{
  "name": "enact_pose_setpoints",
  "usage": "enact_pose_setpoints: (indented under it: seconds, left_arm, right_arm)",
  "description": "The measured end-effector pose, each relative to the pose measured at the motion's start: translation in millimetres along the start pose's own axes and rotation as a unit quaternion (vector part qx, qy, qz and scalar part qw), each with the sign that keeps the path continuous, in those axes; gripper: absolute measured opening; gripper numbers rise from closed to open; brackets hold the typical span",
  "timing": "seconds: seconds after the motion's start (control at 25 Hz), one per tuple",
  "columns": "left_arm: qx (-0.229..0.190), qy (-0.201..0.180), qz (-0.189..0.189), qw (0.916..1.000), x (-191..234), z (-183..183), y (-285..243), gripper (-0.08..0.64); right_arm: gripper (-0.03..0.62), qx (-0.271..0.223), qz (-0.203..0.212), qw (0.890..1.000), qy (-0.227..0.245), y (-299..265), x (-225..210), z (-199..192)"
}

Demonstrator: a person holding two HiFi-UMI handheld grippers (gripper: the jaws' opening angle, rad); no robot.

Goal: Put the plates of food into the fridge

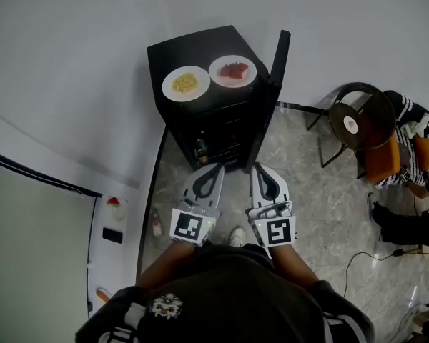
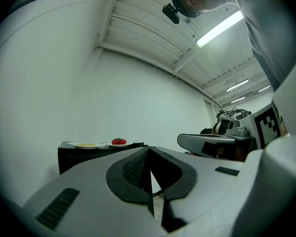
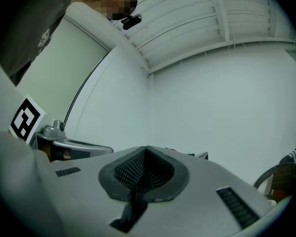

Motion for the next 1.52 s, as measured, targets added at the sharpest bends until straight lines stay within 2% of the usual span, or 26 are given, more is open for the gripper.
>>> enact_pose_setpoints:
  seconds: [0.32, 0.52, 0.8, 1.04, 1.2, 1.36, 1.52]
  left_arm:
    - [-0.015, 0.0, 0.035, 0.9993, 29, -1, -11, 0.023]
    - [-0.018, -0.006, 0.004, 0.9998, 45, -7, -22, 0.023]
    - [-0.027, -0.012, -0.01, 0.9995, 79, -4, -41, 0.023]
    - [-0.031, -0.012, -0.024, 0.9992, 106, -9, -51, 0.023]
    - [-0.032, -0.005, -0.043, 0.9986, 120, -13, -55, 0.023]
    - [-0.028, 0.002, -0.07, 0.9972, 130, -14, -60, 0.023]
    - [-0.027, 0.007, -0.079, 0.9965, 134, -16, -66, 0.023]
  right_arm:
    - [0.025, -0.009, 0.011, 1.0, -0.007, -29, -2, -9]
    - [0.025, -0.014, 0.003, 1.0, 0.017, -49, 0, -16]
    - [0.025, -0.017, 0.001, 0.999, 0.029, -88, 5, -26]
    - [0.025, -0.001, -0.008, 0.999, 0.032, -111, 11, -41]
    - [0.025, 0.002, -0.009, 0.999, 0.051, -124, 17, -46]
    - [0.025, 0.01, -0.028, 0.998, 0.059, -130, 17, -48]
    - [0.025, 0.025, -0.038, 0.998, 0.053, -132, 18, -52]
Point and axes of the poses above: the fingertips, and each gripper's own axes: y backward along the fingers, x to its left, z out of its top, the point moved 4 cm from there along y, backward along the fingers, and after that the axes turned 6 degrees about -x, right-handed, at the moved point
